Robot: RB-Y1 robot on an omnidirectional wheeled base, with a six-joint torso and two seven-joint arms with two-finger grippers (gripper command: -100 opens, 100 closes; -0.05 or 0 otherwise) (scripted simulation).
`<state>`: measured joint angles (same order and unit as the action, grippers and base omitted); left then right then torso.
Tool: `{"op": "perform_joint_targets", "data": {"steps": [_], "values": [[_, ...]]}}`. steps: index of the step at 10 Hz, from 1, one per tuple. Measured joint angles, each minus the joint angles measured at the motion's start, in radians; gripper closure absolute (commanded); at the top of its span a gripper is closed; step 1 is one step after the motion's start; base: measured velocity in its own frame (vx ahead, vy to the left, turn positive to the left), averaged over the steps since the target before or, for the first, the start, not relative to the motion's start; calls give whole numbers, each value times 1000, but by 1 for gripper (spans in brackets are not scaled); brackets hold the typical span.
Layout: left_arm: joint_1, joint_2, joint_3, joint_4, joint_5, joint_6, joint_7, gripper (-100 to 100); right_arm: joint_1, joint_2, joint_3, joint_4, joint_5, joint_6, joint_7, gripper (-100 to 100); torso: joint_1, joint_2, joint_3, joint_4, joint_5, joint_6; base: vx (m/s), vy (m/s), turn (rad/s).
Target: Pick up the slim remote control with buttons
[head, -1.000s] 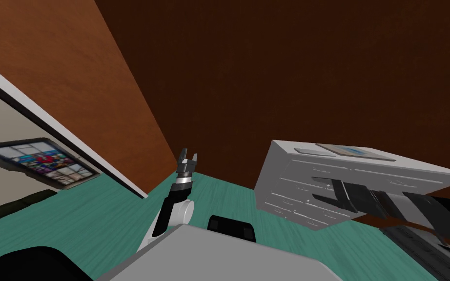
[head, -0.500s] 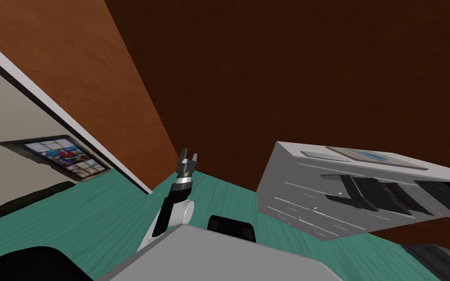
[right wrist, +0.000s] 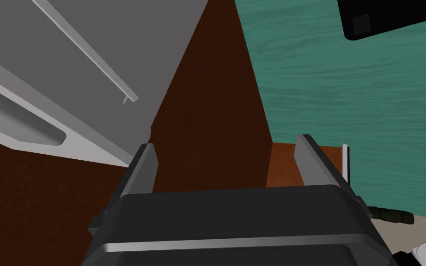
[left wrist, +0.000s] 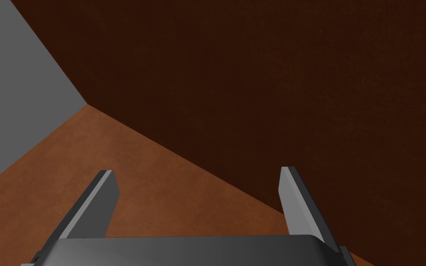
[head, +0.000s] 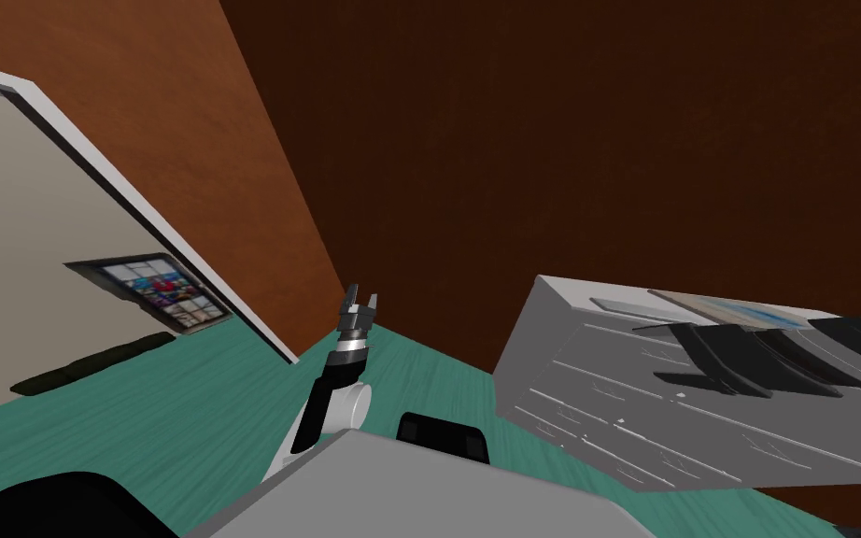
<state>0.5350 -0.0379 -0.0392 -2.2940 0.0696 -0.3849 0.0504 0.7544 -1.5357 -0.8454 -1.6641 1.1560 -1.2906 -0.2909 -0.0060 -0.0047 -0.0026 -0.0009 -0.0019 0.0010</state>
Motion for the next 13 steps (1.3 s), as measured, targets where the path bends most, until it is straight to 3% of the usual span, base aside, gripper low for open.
{"op": "perform_joint_targets", "data": {"steps": [5, 8, 13], "values": [[0, 0, 0, 0, 0, 0, 0, 0, 57, -124, -134, 45, 84, -129, -9, -100, -3, -4, -2, -1, -1, 0, 89, -103, 88], [0, 0, 0, 0, 0, 0, 0, 0, 85, -179, -182, 79, 110, -209, -2, -100, -3, -4, -3, -1, -1, 0, 104, -108, 69], [0, 0, 0, 0, 0, 0, 0, 0, 131, -231, -223, 111, 130, -330, 10, -100, 0, -2, -1, -1, -1, 0, 73, -93, 40]]}}
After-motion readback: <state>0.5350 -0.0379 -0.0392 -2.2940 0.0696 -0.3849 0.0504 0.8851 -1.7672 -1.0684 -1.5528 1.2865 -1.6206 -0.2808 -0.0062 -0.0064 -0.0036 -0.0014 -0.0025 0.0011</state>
